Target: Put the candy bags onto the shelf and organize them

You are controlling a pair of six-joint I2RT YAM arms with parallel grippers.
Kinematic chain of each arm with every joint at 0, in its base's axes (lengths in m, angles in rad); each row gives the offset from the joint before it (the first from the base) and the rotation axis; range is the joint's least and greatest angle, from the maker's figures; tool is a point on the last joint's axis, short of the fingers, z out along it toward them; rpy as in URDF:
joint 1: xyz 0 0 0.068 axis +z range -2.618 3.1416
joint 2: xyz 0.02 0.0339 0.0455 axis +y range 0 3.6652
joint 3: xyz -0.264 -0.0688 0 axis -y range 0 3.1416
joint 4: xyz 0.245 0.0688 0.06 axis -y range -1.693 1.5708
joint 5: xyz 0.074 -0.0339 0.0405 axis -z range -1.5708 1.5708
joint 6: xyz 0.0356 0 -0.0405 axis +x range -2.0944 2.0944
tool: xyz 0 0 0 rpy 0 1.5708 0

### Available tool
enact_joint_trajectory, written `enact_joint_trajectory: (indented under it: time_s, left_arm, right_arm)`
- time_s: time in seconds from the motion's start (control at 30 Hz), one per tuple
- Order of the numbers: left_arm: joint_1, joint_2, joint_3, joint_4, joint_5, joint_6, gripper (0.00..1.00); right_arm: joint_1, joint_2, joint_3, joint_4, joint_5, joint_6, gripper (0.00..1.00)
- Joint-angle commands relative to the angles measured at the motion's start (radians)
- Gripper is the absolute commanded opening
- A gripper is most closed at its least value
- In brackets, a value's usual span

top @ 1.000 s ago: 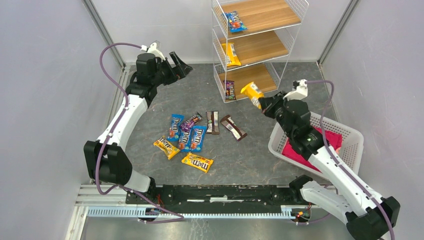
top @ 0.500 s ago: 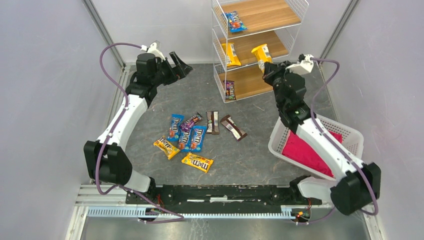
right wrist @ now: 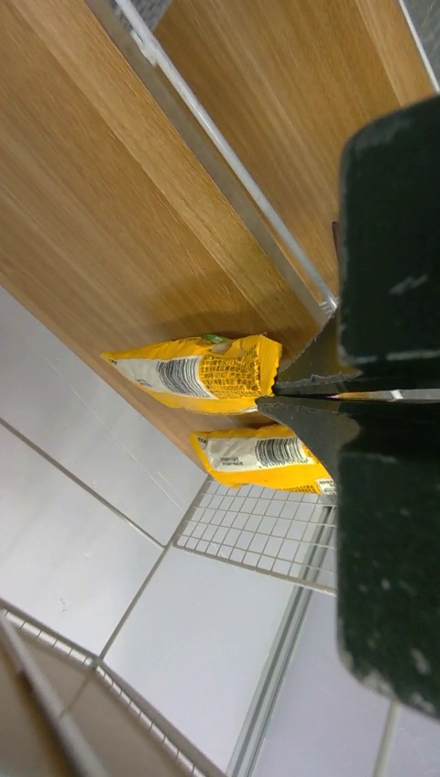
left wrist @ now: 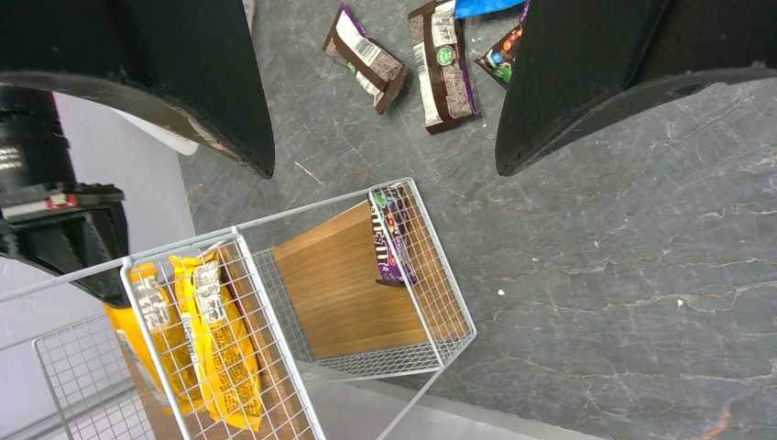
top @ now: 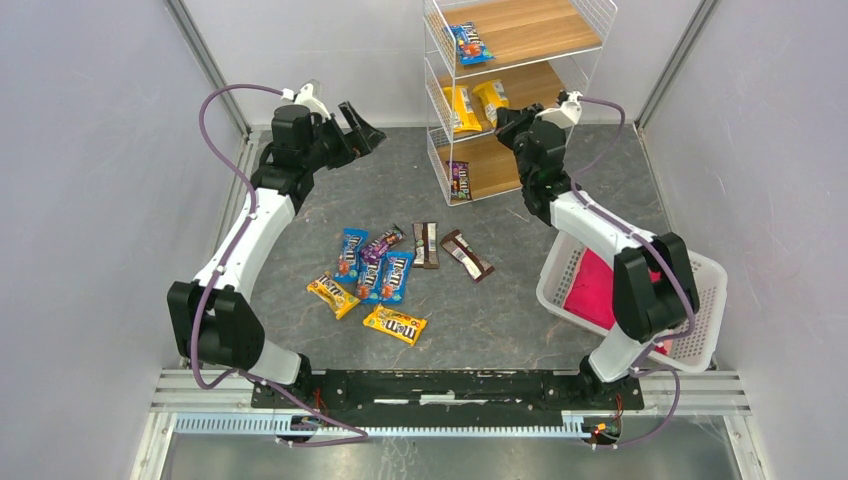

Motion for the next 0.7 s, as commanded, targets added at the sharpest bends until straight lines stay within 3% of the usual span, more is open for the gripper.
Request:
enact_joint_trajectory:
  time_s: [0.0, 0.3, 0.43, 0.67]
  left_arm:
    - [0.002, 0.018, 0.041, 0.003, 0.029, 0.016, 0.96]
    - [0.002, 0.014, 0.04, 0.008, 0.033, 0.009, 0.95]
    - [0.002, 0.018, 0.039, 0.009, 0.033, 0.009, 0.95]
    - [0.002, 0.021, 0.038, 0.008, 0.033, 0.01, 0.96]
  right_arm:
    - [0.0, 0.046, 0.069, 0.133, -0.001, 0.05, 0.0]
    - [0.001, 0.074, 0.048, 0.14, -0.004, 0.116, 0.0]
    - [0.001, 0.094, 0.06, 0.143, -0.023, 0.142, 0.1]
    - [0.002, 0.129, 0.102, 0.119, -0.046, 0.144, 0.11]
